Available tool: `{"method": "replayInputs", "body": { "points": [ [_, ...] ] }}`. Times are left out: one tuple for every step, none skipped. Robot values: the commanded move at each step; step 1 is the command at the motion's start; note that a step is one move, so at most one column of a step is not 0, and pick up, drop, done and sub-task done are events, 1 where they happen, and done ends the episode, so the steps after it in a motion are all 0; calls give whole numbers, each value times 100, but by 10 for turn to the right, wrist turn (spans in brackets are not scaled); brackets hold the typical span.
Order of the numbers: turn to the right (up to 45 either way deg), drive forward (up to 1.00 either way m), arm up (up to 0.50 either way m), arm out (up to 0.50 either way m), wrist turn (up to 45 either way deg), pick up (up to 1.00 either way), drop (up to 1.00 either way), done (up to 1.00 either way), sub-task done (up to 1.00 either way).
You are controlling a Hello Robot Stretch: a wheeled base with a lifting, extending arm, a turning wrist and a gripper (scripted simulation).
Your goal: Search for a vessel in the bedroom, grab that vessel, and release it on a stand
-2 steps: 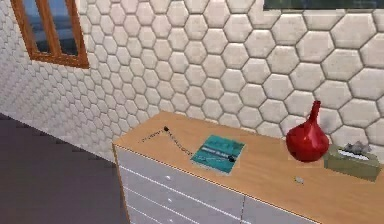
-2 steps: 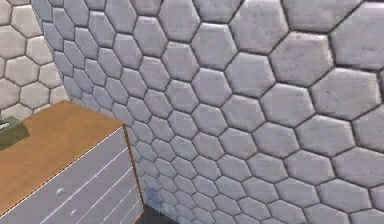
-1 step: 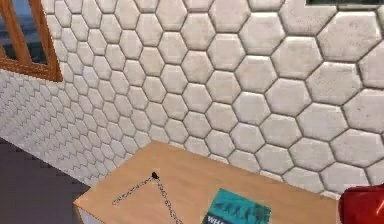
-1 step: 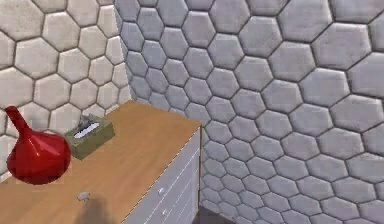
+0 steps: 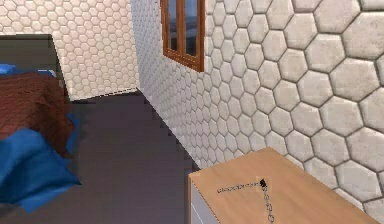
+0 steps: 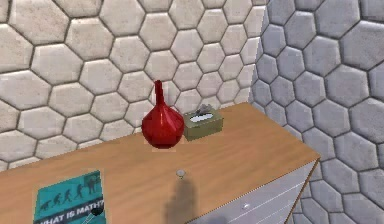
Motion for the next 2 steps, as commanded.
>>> {"method": "replayInputs", "body": {
  "points": [
    [0, 0, 50, 0, 0, 0, 0, 0, 0],
    [0, 0, 38, 0, 0, 0, 0, 0, 0]
  ]
}}
